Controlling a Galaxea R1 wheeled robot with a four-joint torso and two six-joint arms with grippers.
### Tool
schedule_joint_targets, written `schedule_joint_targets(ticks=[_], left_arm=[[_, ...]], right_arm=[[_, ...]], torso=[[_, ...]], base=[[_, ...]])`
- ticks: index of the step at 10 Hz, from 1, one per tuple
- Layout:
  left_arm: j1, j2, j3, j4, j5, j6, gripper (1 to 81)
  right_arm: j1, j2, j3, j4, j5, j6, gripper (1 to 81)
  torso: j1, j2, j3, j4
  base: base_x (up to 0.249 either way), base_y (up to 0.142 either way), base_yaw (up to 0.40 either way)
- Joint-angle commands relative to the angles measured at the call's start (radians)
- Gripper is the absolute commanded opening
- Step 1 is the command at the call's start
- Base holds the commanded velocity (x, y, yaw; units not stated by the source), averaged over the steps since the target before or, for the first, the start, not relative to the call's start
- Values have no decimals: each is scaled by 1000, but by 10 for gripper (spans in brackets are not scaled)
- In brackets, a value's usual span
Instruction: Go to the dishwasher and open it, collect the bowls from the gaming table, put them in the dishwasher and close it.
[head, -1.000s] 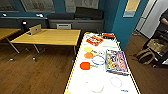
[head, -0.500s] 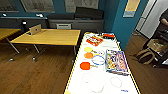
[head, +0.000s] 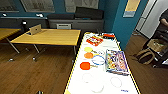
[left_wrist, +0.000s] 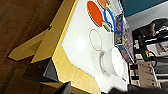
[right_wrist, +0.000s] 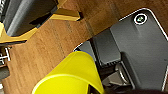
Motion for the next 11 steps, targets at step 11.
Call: schedule_joint_targets(ticks=[11], left_arm=[[-477, 277, -289, -7, 391, -209, 811]], right_arm=[[4, 93, -128, -29, -42, -2, 10]], torso=[[0, 0, 0, 0]], base=[[0, 0, 0]])
